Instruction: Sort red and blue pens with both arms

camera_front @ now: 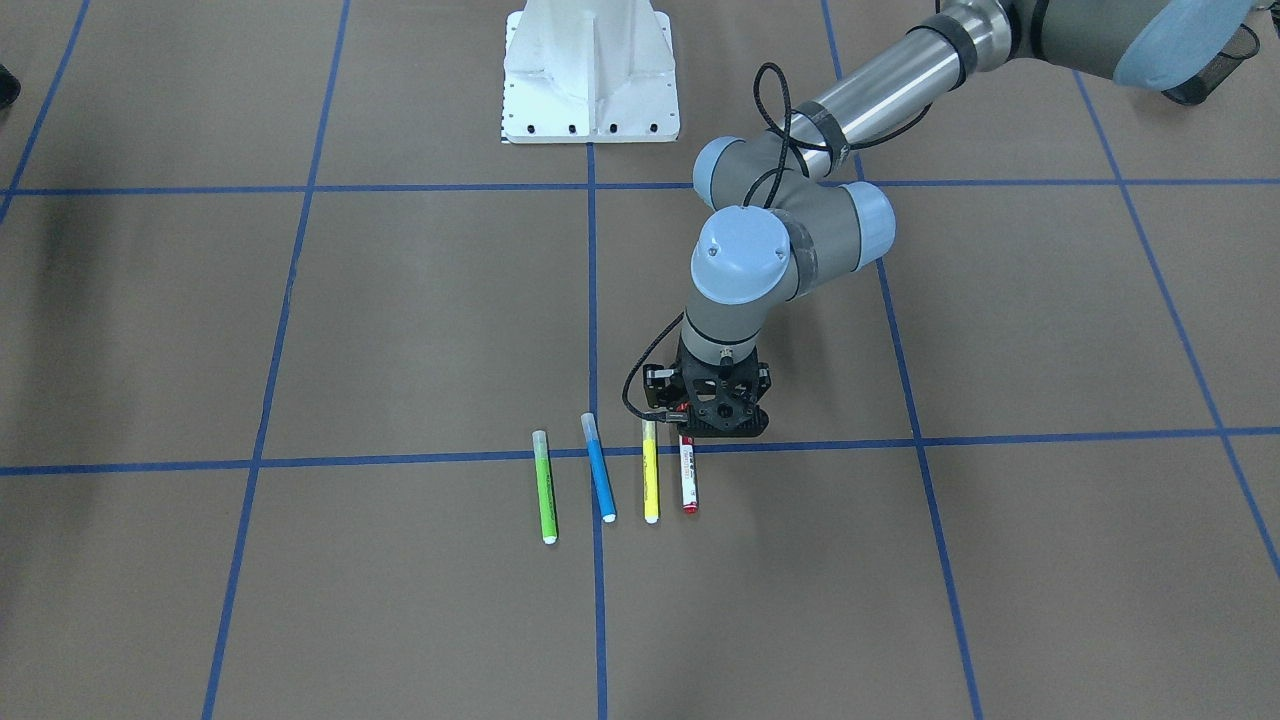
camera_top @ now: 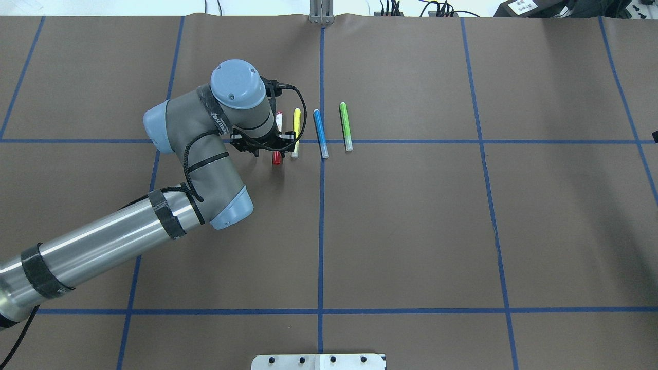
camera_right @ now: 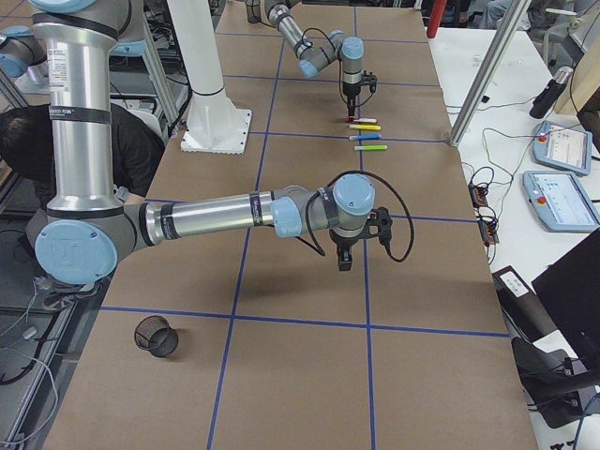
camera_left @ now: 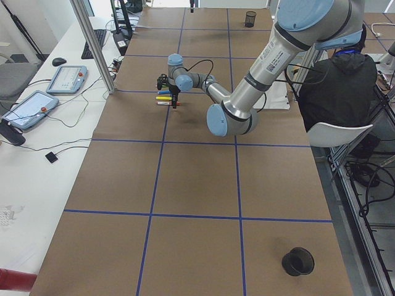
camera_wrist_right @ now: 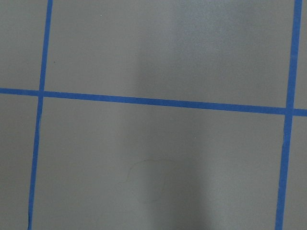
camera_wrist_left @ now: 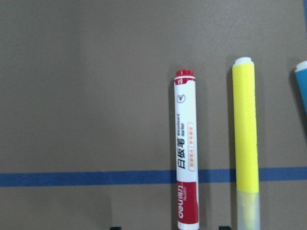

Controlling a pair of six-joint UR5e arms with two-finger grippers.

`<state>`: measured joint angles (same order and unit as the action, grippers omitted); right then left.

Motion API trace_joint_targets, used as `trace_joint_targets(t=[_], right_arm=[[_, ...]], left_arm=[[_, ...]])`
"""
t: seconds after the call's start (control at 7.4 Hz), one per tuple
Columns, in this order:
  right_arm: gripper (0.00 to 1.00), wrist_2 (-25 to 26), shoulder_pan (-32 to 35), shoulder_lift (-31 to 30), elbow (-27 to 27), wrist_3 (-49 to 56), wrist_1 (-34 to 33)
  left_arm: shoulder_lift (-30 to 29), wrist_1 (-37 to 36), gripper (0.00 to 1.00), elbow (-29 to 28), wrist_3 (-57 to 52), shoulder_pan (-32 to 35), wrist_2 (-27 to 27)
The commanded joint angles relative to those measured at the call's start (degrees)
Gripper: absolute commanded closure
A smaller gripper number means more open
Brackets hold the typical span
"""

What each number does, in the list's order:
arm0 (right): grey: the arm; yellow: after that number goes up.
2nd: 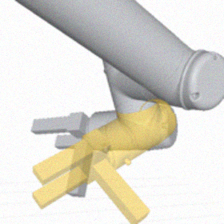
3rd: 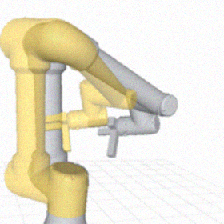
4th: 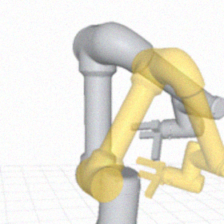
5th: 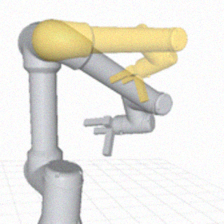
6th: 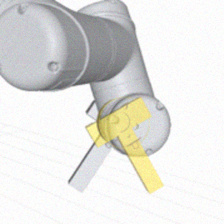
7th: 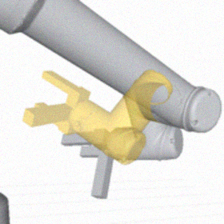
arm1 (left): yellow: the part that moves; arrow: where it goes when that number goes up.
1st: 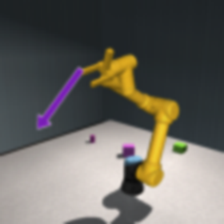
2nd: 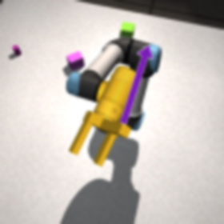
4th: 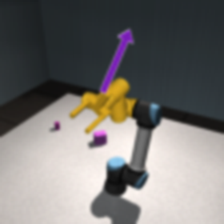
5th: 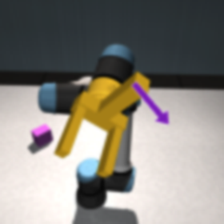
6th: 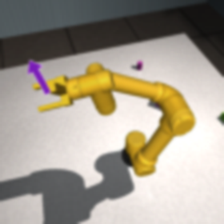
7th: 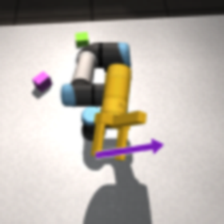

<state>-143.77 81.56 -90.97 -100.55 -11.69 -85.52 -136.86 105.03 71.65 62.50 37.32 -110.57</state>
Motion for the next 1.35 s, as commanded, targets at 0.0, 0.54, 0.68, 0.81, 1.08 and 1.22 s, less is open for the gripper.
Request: trace_joint_targets(t=[0.0, 0.54, 0.68, 0.81, 1.08, 1.22], right_arm=[[0.0, -0.02, 0.0, 0.0, 0.09, 0.0, 0.0], [0.0, -0.02, 0.0, 0.0, 0.18, 0.0, 0.0], [0.0, -0.02, 0.0, 0.0, 0.18, 0.0, -0.09], [0.0, -0.11, 0.0, 0.0, 0.18, 0.0, -0.09], [0.0, -0.11, 0.0, 0.0, 0.18, 0.0, -0.09], [0.0, -0.11, 0.0, 0.0, 0.18, 0.0, -0.09]], left_arm=[[-0.6, 0.0, 0.42, -0.37, -0.01, -0.4, 0.0], [-1.3, 0.0, 0.46, -1.25, 0.08, -0.93, 0.0], [-1.22, 0.0, 0.47, -1.25, -0.01, -0.84, 0.0], [-1.21, 0.0, 0.5, -1.34, -0.01, -0.84, 0.0], [-1.13, -0.17, 1.0, -1.25, 1.04, -0.84, 0.0], [-1.13, -0.17, 1.0, -1.16, 2.0, -0.93, 0.0]])
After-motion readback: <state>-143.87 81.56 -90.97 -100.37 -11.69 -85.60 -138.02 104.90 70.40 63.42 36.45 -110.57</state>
